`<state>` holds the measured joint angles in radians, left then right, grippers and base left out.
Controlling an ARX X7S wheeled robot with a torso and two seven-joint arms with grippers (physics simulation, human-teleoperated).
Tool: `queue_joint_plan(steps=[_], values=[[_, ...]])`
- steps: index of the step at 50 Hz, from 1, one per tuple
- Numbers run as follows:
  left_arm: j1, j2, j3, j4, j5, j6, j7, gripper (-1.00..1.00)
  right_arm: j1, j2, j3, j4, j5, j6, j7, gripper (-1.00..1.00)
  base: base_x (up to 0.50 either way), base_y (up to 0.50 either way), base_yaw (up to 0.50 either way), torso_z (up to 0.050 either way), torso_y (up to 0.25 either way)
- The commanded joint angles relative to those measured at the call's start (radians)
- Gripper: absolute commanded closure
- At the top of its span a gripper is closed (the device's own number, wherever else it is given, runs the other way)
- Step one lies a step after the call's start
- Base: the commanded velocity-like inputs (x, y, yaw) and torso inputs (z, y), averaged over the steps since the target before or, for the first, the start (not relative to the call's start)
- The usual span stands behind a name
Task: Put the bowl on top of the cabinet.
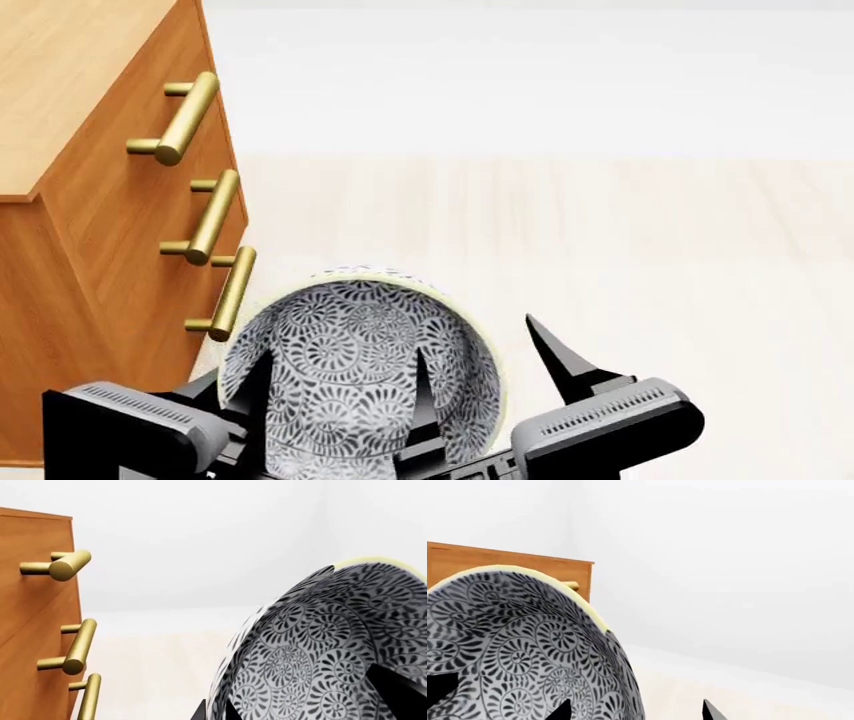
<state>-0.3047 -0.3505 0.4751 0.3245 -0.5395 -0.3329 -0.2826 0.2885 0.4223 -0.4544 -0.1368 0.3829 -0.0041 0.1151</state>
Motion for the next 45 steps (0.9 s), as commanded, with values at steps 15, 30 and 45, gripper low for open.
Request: queue_joint_plan(steps=[15,30,45], values=[[-0.105,0.031,0.005,-0.001,-0.026,-0.067,-0.02,1.0,-0.027,0.017,0.01,-0.036,-0.002,0.003,0.031,-1.0,0.0,0.0,0.0,0.0,0.001],[-0.189,0.071,0.05,-0.104,0.052,-0.069,-0.032,1.0,-0.101,0.049,0.017,-0.098,-0.017,-0.059,0.037,-1.0,0.0,0.0,0.0,0.0,0.001],[-0.309,0.1,0.084,-0.199,0.112,-0.157,-0.079,1.0,-0.151,0.058,0.041,-0.077,-0.009,-0.15,0.026,-1.0,0.0,0.0,0.0,0.001,0.0]])
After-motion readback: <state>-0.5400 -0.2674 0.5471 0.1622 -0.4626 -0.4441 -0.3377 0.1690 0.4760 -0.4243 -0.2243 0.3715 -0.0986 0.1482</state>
